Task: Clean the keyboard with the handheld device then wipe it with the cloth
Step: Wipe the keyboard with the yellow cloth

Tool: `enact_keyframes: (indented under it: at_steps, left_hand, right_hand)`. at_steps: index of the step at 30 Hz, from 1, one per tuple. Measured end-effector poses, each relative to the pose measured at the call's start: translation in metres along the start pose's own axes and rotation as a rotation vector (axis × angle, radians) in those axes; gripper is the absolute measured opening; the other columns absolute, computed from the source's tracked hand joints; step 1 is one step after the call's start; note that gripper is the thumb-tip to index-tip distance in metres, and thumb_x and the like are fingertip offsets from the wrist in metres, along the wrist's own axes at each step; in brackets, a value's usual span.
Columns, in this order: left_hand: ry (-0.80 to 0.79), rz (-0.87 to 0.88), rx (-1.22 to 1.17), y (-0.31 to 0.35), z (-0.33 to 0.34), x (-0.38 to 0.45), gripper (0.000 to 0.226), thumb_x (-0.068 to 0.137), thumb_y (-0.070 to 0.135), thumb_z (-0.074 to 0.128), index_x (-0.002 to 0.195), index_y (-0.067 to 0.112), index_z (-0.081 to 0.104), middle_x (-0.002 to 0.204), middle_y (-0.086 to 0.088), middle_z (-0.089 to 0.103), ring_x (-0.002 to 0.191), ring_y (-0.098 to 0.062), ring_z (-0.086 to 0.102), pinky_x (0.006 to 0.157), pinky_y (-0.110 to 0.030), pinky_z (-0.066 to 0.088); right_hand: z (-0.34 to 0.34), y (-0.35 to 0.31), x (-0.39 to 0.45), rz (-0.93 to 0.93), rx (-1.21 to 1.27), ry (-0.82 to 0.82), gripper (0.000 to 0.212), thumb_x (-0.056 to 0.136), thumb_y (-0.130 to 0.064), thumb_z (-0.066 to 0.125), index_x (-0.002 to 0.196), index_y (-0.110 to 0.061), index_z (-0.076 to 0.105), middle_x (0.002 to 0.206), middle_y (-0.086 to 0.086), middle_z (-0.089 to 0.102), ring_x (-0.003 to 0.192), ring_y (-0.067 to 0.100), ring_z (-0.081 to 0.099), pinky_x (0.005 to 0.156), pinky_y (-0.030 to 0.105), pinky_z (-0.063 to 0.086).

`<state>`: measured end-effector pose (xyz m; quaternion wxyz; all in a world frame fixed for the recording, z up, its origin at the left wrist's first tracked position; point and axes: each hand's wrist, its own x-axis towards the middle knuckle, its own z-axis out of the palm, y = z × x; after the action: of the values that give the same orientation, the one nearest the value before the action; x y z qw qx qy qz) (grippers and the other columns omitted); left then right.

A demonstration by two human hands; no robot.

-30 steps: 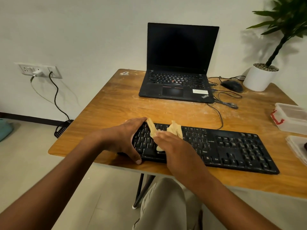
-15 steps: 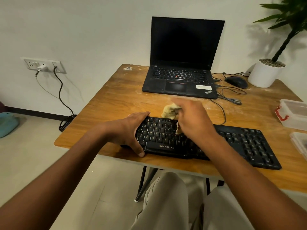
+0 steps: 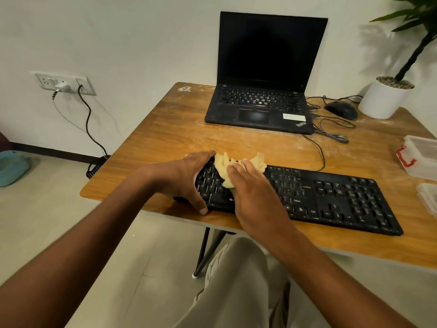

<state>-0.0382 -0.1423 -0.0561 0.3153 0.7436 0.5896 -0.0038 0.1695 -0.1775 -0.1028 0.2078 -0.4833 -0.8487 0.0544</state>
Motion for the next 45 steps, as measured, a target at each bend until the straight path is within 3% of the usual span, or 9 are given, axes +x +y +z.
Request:
enact_keyframes:
  at_steps: [3,7,13,18,20,25,32,38,45]
  left_hand:
    - [0.000,-0.001,0.008,0.002,0.000,0.000,0.146,0.059,0.037,0.098,0.162,0.036,-0.005,0.169,0.008,0.008,0.152,-0.021,0.018,0.124,-0.042,0.025]
    - [-0.006,-0.001,-0.003,0.001,0.000,0.000,0.145,0.059,0.035,0.098,0.162,0.036,-0.005,0.169,0.007,0.010,0.150,-0.020,0.020,0.122,-0.039,0.028]
    - [-0.004,0.007,-0.007,0.000,-0.001,0.000,0.146,0.059,0.034,0.098,0.163,0.034,-0.004,0.167,0.005,0.013,0.148,-0.018,0.023,0.120,-0.036,0.027]
    - [-0.007,0.005,0.011,-0.001,0.000,0.002,0.147,0.057,0.039,0.099,0.162,0.037,-0.005,0.168,0.008,0.012,0.151,-0.019,0.018,0.123,-0.038,0.023]
    - [-0.005,0.009,0.005,-0.002,0.000,0.003,0.148,0.056,0.036,0.099,0.162,0.036,-0.004,0.168,0.007,0.012,0.151,-0.018,0.018,0.124,-0.038,0.022]
    - [-0.005,0.002,-0.006,-0.002,0.001,0.002,0.147,0.057,0.034,0.099,0.162,0.037,-0.005,0.168,0.007,0.012,0.149,-0.019,0.023,0.122,-0.040,0.029]
    - [-0.004,-0.016,0.023,0.000,0.001,0.002,0.148,0.056,0.038,0.099,0.161,0.040,-0.007,0.170,0.009,0.007,0.152,-0.020,0.018,0.123,-0.041,0.027]
    - [-0.022,-0.011,-0.038,-0.004,0.001,0.003,0.148,0.056,0.033,0.099,0.161,0.042,-0.005,0.167,0.006,0.014,0.144,-0.018,0.028,0.119,-0.040,0.033]
    - [-0.019,-0.018,-0.043,-0.003,0.000,0.004,0.150,0.053,0.034,0.100,0.161,0.042,-0.003,0.166,0.007,0.016,0.144,-0.018,0.028,0.121,-0.045,0.032]
  right_hand:
    - [0.003,-0.010,-0.018,-0.085,-0.060,-0.015,0.053,0.094,-0.005,0.062,0.145,-0.016,0.051,0.150,0.004,0.053,0.149,0.025,0.035,0.119,0.038,0.011]
    - [-0.017,0.012,-0.046,-0.050,-0.075,-0.112,0.062,0.099,-0.003,0.049,0.155,-0.026,0.039,0.161,-0.007,0.039,0.155,0.019,0.020,0.124,0.051,0.019]
    - [-0.037,0.010,-0.021,0.079,-0.057,-0.129,0.066,0.097,0.004,0.040,0.158,-0.022,0.035,0.165,-0.001,0.033,0.157,0.022,0.010,0.125,0.042,0.018]
    - [-0.015,-0.021,-0.031,-0.165,-0.017,-0.141,0.059,0.084,0.007,0.061,0.139,-0.013,0.061,0.144,0.008,0.060,0.143,0.031,0.045,0.109,0.050,0.043]
    - [-0.014,-0.007,-0.047,-0.175,-0.053,-0.130,0.067,0.080,0.008,0.058,0.142,-0.016,0.058,0.148,0.004,0.056,0.145,0.028,0.042,0.109,0.050,0.041]
    - [-0.041,0.032,-0.049,0.051,-0.075,-0.186,0.080,0.093,0.013,0.040,0.160,-0.029,0.027,0.168,-0.013,0.020,0.157,0.010,-0.004,0.125,0.037,0.013]
    - [-0.032,0.004,-0.015,-0.070,0.016,-0.198,0.062,0.096,0.007,0.047,0.153,-0.018,0.045,0.162,0.002,0.038,0.156,0.020,0.017,0.124,0.045,0.023]
    - [-0.049,0.057,-0.047,0.070,-0.042,-0.191,0.082,0.089,0.018,0.044,0.155,-0.030,0.039,0.164,-0.017,0.027,0.156,0.004,0.003,0.127,0.037,0.021]
    - [-0.048,0.058,0.015,0.078,-0.067,-0.158,0.071,0.087,0.018,0.043,0.149,-0.017,0.050,0.157,0.000,0.046,0.151,0.018,0.031,0.123,0.045,0.028]
